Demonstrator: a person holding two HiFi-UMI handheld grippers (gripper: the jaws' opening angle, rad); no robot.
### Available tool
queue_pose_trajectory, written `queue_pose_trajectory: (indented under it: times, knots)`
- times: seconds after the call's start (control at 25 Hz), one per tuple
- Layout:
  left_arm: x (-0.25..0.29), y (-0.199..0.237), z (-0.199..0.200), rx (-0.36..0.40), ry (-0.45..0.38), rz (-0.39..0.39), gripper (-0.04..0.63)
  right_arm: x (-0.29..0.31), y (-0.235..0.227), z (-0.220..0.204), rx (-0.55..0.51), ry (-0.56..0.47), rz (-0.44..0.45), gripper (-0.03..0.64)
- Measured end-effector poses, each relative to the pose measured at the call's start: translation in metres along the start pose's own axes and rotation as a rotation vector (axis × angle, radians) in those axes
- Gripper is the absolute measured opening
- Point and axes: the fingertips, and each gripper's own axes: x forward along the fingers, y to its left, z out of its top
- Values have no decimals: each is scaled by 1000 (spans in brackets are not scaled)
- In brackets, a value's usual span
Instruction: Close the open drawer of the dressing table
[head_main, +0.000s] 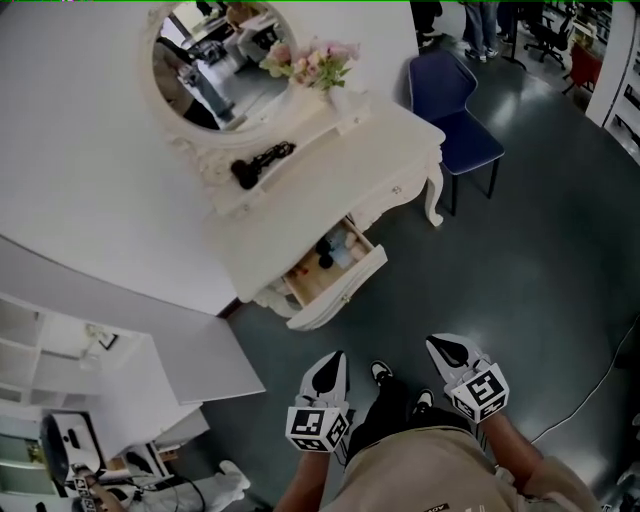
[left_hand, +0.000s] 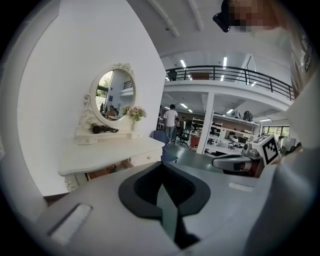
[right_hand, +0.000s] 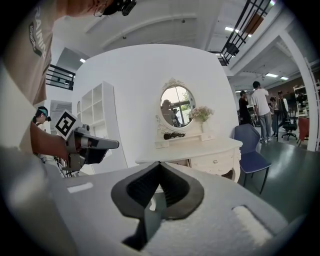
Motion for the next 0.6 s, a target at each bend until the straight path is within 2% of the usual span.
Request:
queue_pose_trajectory:
  times: [0.32, 0.44, 0.6]
  knots:
    - [53, 33, 61, 19, -103, -57, 17, 45, -25, 56, -101, 22, -42, 3]
    - [60, 53, 67, 19, -113, -59, 17, 67, -36, 77, -114, 16, -67, 3]
    - [64, 93, 68, -26, -112, -34, 17, 105, -37, 98, -94, 4, -73, 3]
